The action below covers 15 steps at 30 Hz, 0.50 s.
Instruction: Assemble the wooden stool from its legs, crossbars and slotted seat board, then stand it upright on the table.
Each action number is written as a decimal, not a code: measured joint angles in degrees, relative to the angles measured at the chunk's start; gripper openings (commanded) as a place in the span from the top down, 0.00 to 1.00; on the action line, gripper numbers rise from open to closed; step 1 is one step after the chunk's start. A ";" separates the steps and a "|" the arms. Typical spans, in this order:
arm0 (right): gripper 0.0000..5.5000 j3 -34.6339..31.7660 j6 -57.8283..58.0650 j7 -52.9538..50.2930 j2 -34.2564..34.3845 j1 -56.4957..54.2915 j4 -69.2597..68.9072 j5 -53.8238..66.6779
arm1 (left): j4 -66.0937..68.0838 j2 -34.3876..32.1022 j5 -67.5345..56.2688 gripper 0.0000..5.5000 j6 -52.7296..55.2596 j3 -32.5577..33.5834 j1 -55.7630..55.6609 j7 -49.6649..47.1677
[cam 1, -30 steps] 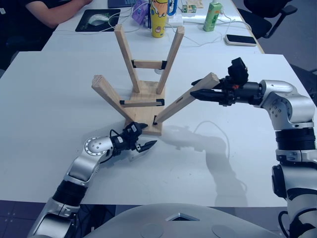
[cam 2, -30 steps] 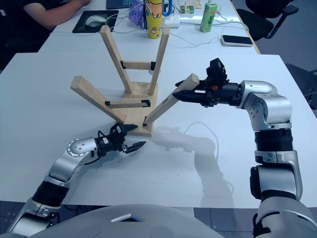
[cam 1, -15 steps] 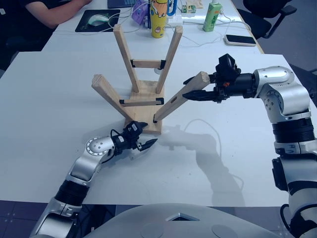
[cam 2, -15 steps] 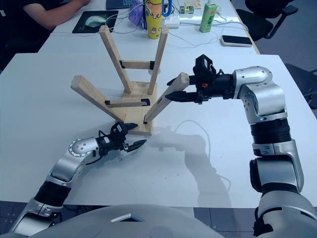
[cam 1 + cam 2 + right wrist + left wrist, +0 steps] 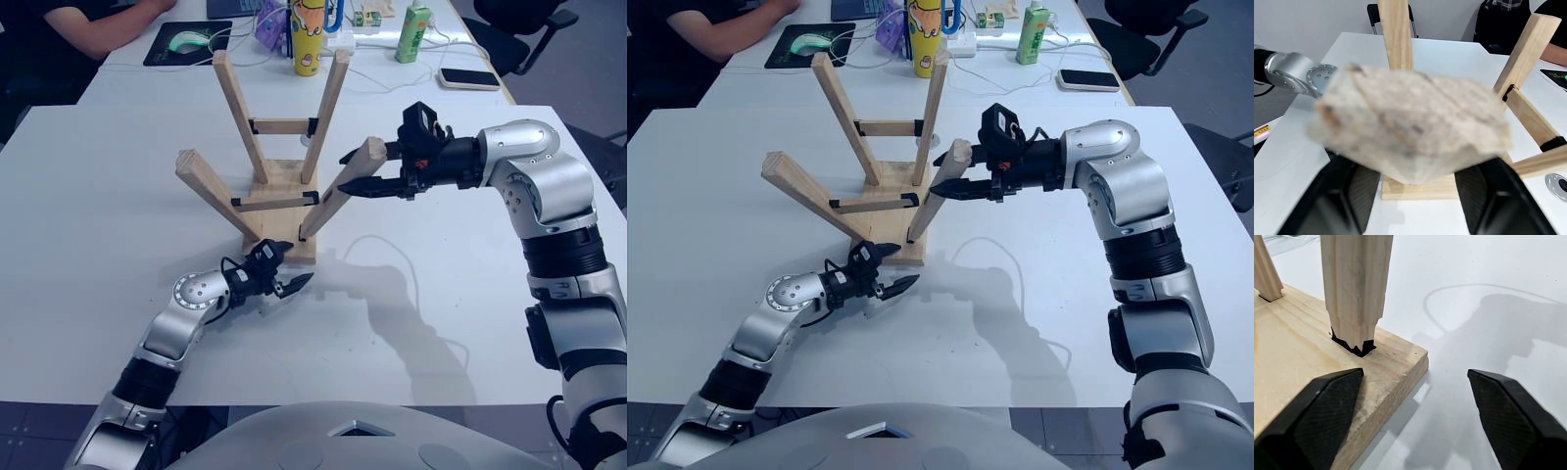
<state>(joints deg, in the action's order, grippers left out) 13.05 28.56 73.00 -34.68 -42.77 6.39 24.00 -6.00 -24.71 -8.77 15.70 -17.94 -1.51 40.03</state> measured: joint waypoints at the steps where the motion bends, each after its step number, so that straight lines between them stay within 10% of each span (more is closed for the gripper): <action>1: 0.63 0.73 -0.22 0.09 0.04 -0.53 0.08 -0.19 | 0.08 0.09 0.00 0.28 -0.04 0.01 0.03 -0.06; 15: 0.63 5.64 -3.34 -0.19 2.17 -3.62 3.02 -2.74 | 1.33 1.49 0.01 0.28 -1.19 0.02 0.20 -1.15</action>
<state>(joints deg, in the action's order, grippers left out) 18.68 25.22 72.82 -32.51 -46.38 9.41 21.26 -4.67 -23.21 -8.76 14.51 -17.93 -1.31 38.88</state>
